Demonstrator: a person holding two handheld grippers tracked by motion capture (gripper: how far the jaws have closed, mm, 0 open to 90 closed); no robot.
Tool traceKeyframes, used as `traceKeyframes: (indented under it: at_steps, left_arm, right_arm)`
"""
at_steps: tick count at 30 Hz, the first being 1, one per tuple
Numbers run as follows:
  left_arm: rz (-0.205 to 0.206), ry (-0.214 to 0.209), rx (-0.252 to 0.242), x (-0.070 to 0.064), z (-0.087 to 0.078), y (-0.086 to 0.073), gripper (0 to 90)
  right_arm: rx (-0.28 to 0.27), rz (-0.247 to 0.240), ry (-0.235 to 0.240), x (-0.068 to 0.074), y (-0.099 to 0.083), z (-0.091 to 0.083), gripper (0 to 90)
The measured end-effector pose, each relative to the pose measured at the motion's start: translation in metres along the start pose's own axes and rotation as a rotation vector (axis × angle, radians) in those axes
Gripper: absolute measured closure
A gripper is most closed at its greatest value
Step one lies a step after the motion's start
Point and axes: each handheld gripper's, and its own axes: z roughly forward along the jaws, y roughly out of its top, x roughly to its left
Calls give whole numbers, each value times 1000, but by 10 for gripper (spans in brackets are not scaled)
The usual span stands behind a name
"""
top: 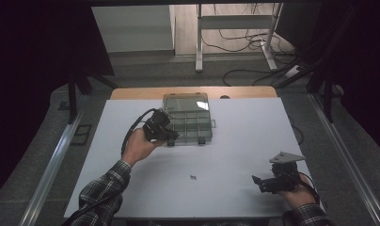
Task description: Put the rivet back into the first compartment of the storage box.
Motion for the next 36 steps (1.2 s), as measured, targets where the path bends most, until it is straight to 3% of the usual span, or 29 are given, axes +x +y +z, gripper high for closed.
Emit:
traceKeyframes:
  at_steps: [21,32,36]
  left_arm:
    - [-99,98,-41,51,6,20,827]
    - [-160,128,-54,75,27,19,827]
    - [-164,144,-53,79,36,20,826]
  right_arm:
    - [2,-6,7,0,0,1,0]
    - [3,-8,12,0,0,1,0]
    - [2,-8,13,0,0,1,0]
